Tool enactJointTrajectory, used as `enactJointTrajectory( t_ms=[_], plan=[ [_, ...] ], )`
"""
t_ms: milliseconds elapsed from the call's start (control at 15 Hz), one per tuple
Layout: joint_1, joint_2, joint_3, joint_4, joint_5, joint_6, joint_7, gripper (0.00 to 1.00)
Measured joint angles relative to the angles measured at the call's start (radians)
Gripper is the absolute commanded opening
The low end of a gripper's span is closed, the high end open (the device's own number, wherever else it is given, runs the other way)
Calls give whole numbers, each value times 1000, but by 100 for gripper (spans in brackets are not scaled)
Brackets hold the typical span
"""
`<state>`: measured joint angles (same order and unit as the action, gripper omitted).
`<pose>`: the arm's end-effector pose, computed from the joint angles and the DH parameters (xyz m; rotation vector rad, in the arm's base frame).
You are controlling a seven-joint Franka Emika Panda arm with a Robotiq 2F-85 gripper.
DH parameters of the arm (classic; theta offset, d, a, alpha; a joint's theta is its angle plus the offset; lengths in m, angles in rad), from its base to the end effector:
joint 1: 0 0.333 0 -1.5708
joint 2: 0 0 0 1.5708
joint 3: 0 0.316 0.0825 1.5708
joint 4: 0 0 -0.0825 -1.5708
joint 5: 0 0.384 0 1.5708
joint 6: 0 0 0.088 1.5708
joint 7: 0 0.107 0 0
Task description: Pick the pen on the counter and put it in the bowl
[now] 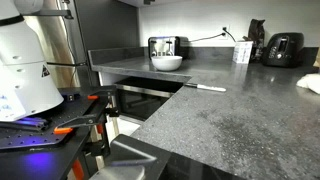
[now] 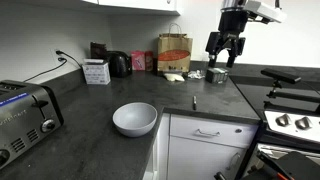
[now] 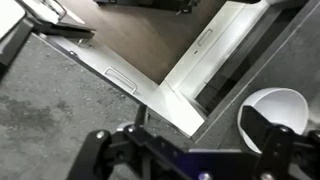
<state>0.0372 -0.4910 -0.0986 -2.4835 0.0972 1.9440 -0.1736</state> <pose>0.3905 -0.0187 0.4572 -2.9974 -0.1307 0.0539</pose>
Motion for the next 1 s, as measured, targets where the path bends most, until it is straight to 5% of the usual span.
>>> enactJointTrajectory(
  t_ms=[667, 1000],
  plan=[
    [-6, 2, 4, 0, -3, 2, 11, 100],
    [-60, 114, 70, 1, -68, 180, 257, 100]
  ],
)
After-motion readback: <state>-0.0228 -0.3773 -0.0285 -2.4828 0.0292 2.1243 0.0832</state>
